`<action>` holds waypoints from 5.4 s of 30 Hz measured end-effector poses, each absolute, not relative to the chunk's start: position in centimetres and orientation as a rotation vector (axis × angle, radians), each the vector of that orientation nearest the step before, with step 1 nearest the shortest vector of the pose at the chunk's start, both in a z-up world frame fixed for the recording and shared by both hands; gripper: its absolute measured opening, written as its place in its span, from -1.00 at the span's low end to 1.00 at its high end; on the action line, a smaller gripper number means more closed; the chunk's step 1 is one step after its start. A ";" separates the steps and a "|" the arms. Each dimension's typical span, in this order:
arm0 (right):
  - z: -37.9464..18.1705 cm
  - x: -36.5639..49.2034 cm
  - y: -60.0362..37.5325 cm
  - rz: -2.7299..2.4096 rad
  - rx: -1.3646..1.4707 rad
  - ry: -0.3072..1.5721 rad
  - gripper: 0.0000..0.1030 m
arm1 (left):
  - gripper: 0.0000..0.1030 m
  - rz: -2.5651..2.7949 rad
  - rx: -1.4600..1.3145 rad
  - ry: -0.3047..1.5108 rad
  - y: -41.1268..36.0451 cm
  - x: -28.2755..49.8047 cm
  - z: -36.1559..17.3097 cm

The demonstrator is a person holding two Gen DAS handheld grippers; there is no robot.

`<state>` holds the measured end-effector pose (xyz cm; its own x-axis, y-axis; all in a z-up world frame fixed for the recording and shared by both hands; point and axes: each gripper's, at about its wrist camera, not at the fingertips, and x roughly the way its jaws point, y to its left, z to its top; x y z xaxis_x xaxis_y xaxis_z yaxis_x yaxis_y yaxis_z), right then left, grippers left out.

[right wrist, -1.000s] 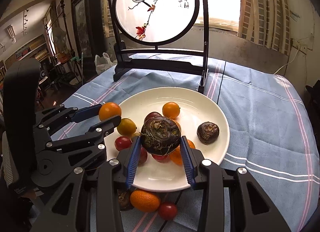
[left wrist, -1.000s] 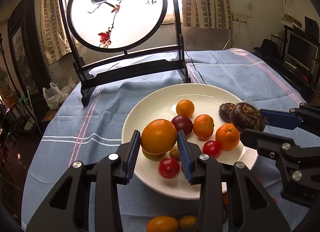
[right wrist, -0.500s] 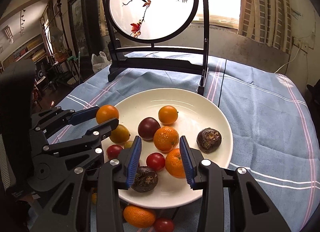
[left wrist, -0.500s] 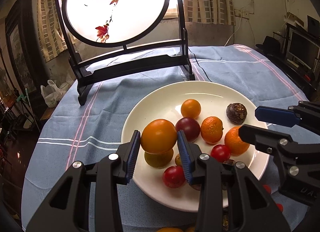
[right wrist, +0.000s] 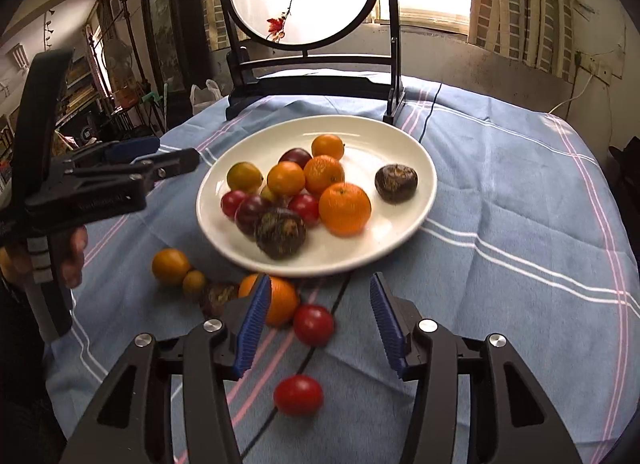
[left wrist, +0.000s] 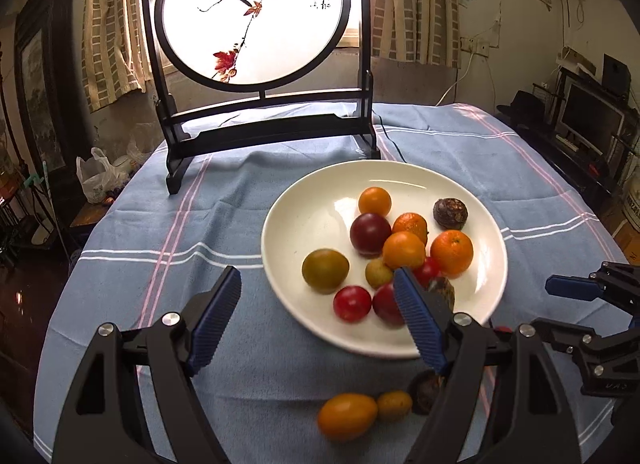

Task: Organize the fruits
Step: 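Grasp a red tomato with the right tool while the left grasps an orange, then carry the tomato and orange over the plate and open both tools, then grasp another red tomato with the right tool while the left grasps a small yellow fruit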

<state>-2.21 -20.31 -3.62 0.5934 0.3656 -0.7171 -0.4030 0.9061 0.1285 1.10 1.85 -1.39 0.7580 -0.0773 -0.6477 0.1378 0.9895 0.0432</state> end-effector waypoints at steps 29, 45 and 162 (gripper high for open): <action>-8.1 -6.3 -19.7 0.467 -0.108 0.918 -0.40 | 0.19 -0.299 0.285 0.831 2.4 -4.9 -7.8; -8.2 -6.4 -20.1 0.464 -0.078 0.928 -0.40 | -0.32 -0.397 0.306 0.820 1.0 -2.5 -8.2; -8.3 -1.8 -16.5 0.424 -0.312 0.903 -0.37 | 0.27 -0.251 0.299 0.795 0.8 -6.2 -6.3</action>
<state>-1.75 -16.53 -8.27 0.5462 0.2223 -0.8076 -0.4792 0.8737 -0.0836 -6.17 0.79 -6.27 0.6745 -0.1081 -0.7303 0.3309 0.9285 0.1682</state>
